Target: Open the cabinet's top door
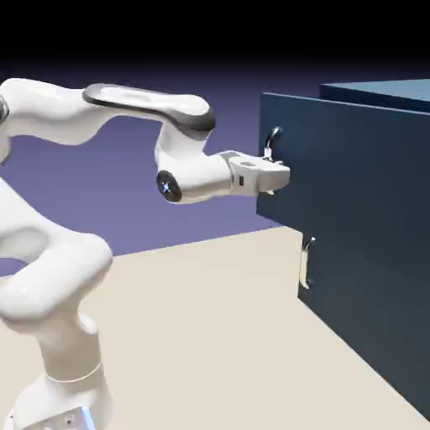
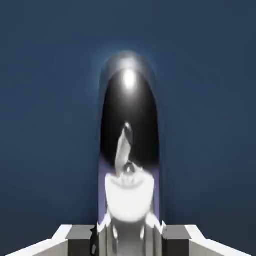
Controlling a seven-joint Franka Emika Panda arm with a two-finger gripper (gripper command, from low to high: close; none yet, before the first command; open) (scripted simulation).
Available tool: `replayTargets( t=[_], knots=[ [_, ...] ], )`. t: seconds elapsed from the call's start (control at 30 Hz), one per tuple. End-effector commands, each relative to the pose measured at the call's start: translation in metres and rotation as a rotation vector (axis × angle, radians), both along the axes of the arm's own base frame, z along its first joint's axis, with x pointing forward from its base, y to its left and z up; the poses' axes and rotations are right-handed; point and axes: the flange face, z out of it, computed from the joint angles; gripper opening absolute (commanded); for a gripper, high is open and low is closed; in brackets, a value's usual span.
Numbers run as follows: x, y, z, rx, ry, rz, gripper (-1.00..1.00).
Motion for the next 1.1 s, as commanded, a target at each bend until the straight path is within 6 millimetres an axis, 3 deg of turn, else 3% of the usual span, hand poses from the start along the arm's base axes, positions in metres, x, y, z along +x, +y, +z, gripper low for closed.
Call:
replayTargets(
  t=[0.0,0.4,0.83,1.07],
  knots=[
    [-0.008,-0.006,0.0,-0.001,0.0,0.019,-1.0],
    [-0.09,-0.077,0.0,-0.001,0.0,0.227,-1.0],
    [-0.147,-0.151,0.0,-0.001,0.0,0.407,-1.0],
    [-0.176,-0.202,0.0,-0.001,0.0,0.519,-1.0]
  ],
)
